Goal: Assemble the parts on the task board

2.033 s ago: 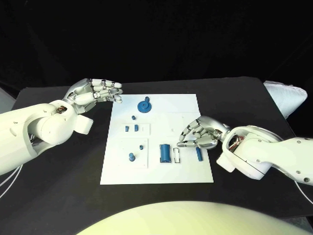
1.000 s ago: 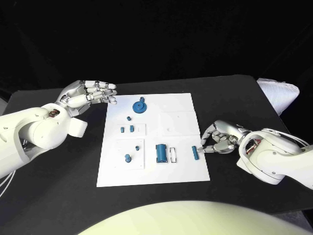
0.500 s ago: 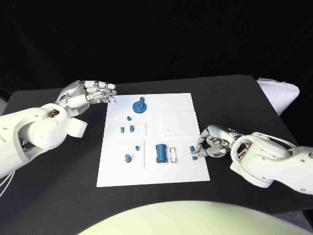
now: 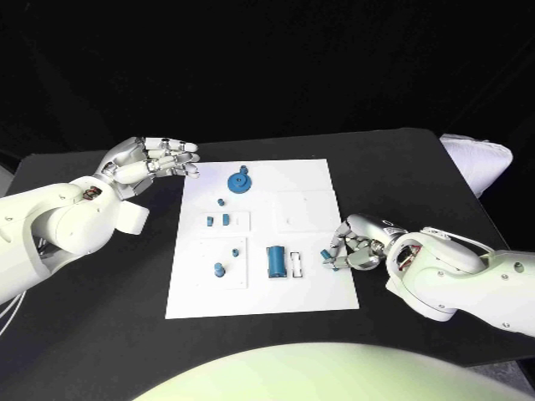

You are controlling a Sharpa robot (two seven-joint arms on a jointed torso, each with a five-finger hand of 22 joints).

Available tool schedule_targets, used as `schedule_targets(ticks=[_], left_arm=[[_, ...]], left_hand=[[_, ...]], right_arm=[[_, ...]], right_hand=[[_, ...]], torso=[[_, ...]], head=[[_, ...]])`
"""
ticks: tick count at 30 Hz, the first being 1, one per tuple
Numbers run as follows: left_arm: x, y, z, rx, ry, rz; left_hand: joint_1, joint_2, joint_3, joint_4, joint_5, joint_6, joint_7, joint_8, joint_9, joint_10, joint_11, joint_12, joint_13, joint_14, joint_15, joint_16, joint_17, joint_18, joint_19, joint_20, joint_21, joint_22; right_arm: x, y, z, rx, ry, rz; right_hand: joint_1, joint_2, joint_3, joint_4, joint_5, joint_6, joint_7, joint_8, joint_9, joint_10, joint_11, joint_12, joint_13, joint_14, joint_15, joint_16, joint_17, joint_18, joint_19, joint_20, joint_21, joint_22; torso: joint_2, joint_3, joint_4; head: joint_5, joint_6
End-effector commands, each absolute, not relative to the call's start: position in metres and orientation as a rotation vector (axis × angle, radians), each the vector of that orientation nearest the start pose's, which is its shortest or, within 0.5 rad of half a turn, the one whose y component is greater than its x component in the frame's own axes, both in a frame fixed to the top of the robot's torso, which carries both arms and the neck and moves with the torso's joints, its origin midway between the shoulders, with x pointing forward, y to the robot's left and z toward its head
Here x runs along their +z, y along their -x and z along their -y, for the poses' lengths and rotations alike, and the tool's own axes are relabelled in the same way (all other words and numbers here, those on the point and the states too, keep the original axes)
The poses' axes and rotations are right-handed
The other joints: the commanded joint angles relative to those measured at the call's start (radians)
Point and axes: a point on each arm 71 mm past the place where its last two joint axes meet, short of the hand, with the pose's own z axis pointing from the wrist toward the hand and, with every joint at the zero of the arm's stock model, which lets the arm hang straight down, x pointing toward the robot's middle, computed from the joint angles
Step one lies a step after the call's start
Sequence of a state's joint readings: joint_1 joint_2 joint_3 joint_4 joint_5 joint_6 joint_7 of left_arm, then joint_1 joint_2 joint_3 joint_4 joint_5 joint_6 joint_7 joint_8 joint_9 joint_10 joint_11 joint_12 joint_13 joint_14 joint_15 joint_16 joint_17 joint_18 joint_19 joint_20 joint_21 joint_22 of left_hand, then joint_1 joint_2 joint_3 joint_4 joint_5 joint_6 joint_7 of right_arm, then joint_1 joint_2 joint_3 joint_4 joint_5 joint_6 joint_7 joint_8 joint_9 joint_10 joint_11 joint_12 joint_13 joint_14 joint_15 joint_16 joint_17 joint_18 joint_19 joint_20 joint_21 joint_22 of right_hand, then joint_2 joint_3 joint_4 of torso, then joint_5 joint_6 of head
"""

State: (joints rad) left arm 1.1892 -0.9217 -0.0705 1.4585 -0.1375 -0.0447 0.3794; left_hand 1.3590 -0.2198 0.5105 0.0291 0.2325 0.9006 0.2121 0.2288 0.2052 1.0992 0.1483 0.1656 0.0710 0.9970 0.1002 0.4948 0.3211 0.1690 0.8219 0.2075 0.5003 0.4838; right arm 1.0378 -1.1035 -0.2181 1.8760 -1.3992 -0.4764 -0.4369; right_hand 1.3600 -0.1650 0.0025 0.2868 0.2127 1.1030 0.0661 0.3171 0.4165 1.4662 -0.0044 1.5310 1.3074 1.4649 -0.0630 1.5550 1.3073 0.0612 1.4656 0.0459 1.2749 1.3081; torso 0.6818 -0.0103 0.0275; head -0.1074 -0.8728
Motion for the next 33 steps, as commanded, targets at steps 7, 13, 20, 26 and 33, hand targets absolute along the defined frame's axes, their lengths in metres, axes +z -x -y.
schedule_targets(ticks=[7, 13, 20, 26, 33], left_arm=[[-0.195, -0.485, -0.252, -1.619, 0.962, -1.586], [-0.195, -0.485, -0.252, -1.619, 0.963, -1.587], [-0.195, -0.485, -0.252, -1.619, 0.962, -1.587], [-0.195, -0.485, -0.252, -1.619, 0.962, -1.586], [-0.195, -0.485, -0.251, -1.620, 0.962, -1.586]], left_hand=[[0.012, 0.000, -0.005, -0.001, -0.002, 0.004, 0.000, 0.004, -0.001, 0.008, 0.000, -0.001, 0.002, 0.008, -0.003, -0.005, 0.002, 0.010, 0.010, 0.000, -0.006, -0.002], [0.012, -0.001, -0.006, -0.001, -0.002, 0.003, 0.000, 0.004, -0.001, 0.007, 0.000, -0.001, 0.001, 0.008, -0.003, -0.005, 0.003, 0.010, 0.010, 0.000, -0.006, -0.002], [0.012, -0.001, -0.006, -0.001, -0.002, 0.003, 0.000, 0.004, -0.001, 0.007, 0.000, -0.001, 0.001, 0.008, -0.003, -0.005, 0.003, 0.010, 0.010, 0.000, -0.006, -0.002], [0.012, -0.001, -0.006, -0.001, -0.002, 0.003, 0.000, 0.004, -0.001, 0.007, 0.000, -0.001, 0.001, 0.008, -0.003, -0.005, 0.003, 0.010, 0.010, 0.000, -0.006, -0.002], [0.012, -0.001, -0.006, -0.001, -0.002, 0.003, 0.000, 0.004, -0.001, 0.007, 0.000, -0.001, 0.001, 0.008, -0.003, -0.005, 0.003, 0.010, 0.010, 0.000, -0.006, -0.002]], right_arm=[[-0.295, -0.344, 0.237, 0.416, -0.082, -2.069], [-0.295, -0.344, 0.234, 0.413, -0.050, -2.062], [-0.294, -0.344, 0.231, 0.421, -0.036, -2.042], [-0.290, -0.342, 0.230, 0.456, -0.113, -2.021], [-0.281, -0.344, 0.229, 0.522, -0.223, -1.983]], right_hand=[[0.050, -0.009, 0.044, 0.000, -0.001, 0.000, 0.000, -0.010, -0.035, 0.090, -0.005, 0.004, 0.242, 0.094, -0.008, -0.003, 0.210, -0.010, 0.030, -0.007, 0.001, 0.194], [0.075, -0.029, 0.085, 0.000, 0.080, 0.001, 0.001, -0.015, -0.043, 0.088, -0.004, 0.000, 0.240, 0.094, -0.007, -0.004, 0.210, -0.009, 0.029, -0.007, -0.002, 0.194], [0.092, -0.055, 0.199, 0.000, 0.223, 0.012, 0.000, -0.020, -0.055, 0.088, -0.006, 0.001, 0.241, 0.095, -0.009, -0.003, 0.213, -0.010, 0.030, -0.010, 0.003, 0.195], [0.071, -0.078, 0.309, -0.008, 0.310, 0.018, -0.004, -0.011, -0.051, 0.092, -0.010, 0.009, 0.246, 0.097, -0.012, 0.002, 0.225, -0.014, 0.037, -0.012, 0.027, 0.201], [0.052, -0.081, 0.345, -0.011, 0.320, 0.020, -0.007, -0.001, -0.045, 0.097, -0.012, 0.019, 0.252, 0.100, -0.014, 0.006, 0.237, -0.018, 0.043, -0.014, 0.050, 0.206]], torso=[[-0.001, -0.0004, -0.0003], [0.000, 0.0000, -0.0004], [0.000, 0.0003, -0.0004], [-0.001, 0.0005, -0.0004], [-0.001, -0.0004, -0.0007]], head=[[0.000, 0.000], [0.002, 0.000], [0.003, 0.000], [0.004, 0.000], [0.003, 0.000]])
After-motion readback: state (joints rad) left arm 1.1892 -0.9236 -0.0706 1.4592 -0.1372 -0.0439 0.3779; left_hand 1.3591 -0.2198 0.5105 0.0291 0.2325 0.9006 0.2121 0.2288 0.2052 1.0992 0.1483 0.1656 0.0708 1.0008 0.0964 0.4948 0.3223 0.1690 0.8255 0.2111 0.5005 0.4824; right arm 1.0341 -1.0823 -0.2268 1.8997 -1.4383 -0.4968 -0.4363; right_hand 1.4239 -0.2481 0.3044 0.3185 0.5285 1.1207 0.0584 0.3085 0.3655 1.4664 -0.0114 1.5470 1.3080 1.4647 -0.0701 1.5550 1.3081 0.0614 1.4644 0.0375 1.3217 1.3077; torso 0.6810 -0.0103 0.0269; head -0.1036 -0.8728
